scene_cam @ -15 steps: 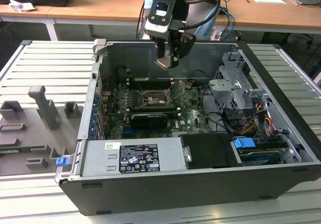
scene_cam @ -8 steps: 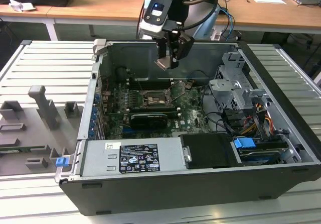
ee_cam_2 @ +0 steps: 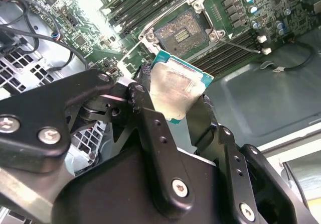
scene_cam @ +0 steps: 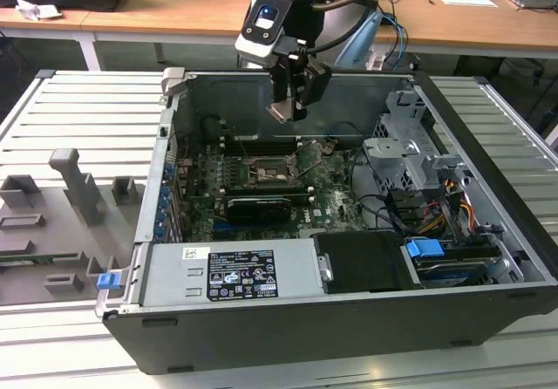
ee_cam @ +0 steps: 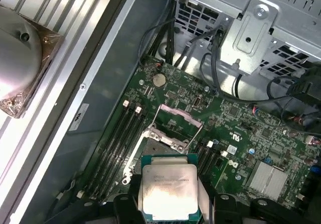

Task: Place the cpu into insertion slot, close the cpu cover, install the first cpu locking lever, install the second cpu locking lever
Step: 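Place the cpu into insertion slot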

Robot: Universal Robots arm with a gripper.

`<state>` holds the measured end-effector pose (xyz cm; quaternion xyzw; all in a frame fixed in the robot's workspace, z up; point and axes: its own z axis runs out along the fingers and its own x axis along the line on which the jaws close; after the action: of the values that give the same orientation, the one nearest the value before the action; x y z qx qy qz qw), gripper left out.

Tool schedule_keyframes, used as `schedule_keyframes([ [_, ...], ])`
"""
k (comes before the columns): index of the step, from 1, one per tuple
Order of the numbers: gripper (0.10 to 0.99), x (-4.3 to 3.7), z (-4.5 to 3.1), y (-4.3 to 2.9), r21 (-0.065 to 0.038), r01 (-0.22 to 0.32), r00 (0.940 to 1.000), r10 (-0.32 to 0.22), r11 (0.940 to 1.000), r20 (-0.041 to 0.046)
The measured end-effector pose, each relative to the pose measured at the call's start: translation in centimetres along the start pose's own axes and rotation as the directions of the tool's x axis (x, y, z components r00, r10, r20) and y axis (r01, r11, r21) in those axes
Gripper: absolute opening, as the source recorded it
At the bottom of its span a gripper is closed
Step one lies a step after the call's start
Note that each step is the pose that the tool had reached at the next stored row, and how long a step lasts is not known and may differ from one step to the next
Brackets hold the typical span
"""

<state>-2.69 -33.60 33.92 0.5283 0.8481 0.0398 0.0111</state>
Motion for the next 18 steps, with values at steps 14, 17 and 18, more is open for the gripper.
schedule_keyframes([
  [14,0.525,0.02,0.82,-0.11,-0.004,-0.172,0.9851,0.172,0.9852,0.0128],
  [17,0.525,0.01,1.07,-0.13,-0.003,-0.224,0.9746,0.224,0.9747,0.0165],
  [18,0.525,0.01,1.20,-0.14,-0.005,-0.253,0.9673,0.253,0.9675,0.0190],
])
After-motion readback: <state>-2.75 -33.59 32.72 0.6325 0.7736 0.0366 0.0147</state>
